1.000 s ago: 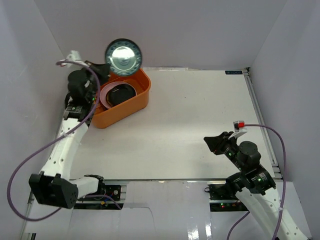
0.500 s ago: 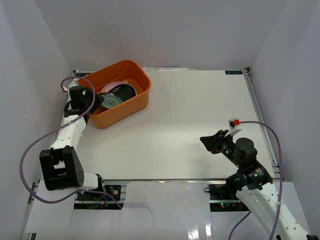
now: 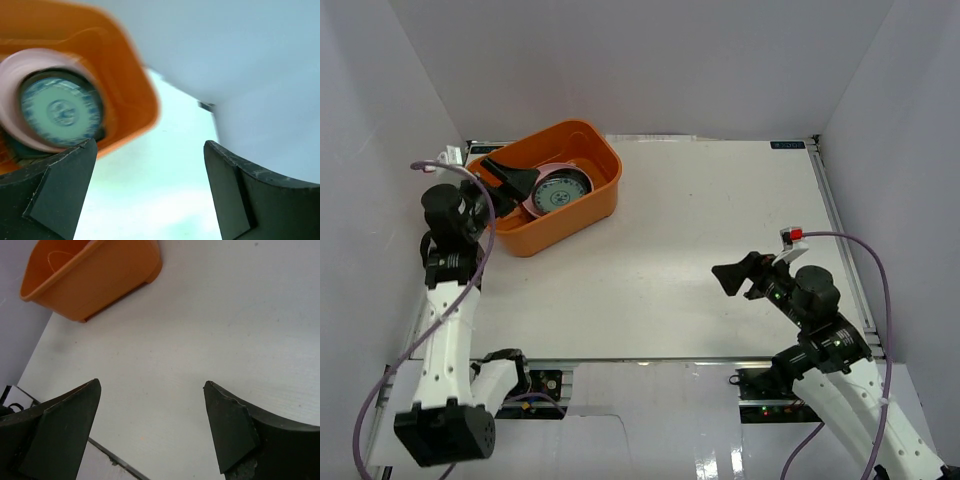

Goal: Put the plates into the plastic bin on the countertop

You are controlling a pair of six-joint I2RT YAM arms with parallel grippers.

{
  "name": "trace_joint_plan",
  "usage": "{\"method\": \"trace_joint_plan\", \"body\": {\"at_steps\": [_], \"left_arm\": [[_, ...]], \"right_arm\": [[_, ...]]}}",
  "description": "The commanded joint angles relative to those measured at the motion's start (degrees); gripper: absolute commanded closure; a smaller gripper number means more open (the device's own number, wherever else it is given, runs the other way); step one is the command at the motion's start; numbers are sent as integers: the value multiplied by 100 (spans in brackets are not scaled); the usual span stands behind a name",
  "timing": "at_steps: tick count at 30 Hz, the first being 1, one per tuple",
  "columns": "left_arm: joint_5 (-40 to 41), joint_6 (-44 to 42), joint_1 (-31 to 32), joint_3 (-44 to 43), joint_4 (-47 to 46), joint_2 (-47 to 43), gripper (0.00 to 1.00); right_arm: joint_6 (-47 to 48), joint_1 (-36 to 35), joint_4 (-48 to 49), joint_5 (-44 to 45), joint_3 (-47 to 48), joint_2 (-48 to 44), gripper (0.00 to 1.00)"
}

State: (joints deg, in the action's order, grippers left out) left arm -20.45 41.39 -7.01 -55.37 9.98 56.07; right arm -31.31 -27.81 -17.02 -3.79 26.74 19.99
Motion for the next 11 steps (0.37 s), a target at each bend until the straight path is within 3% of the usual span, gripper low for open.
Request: {"method": "trace_joint_plan", "body": {"at_steps": [1,6,9,11], "left_arm": [[-1118,-262,199,297,-14,-1120,2],[-1672,-806,453,975,863,-2214,2],[-1770,-1141,604,1502,1101,-2539,2],[-1726,-1177,613,1338,1085,-2488,2]], "right_arm": [[440,-14,77,343,892,110,10],[872,-14,-530,1389,1615,-38,10],[811,-14,-269,1329,1247,-284,10],[732,-5,-14,1075,938,-329,10]]}}
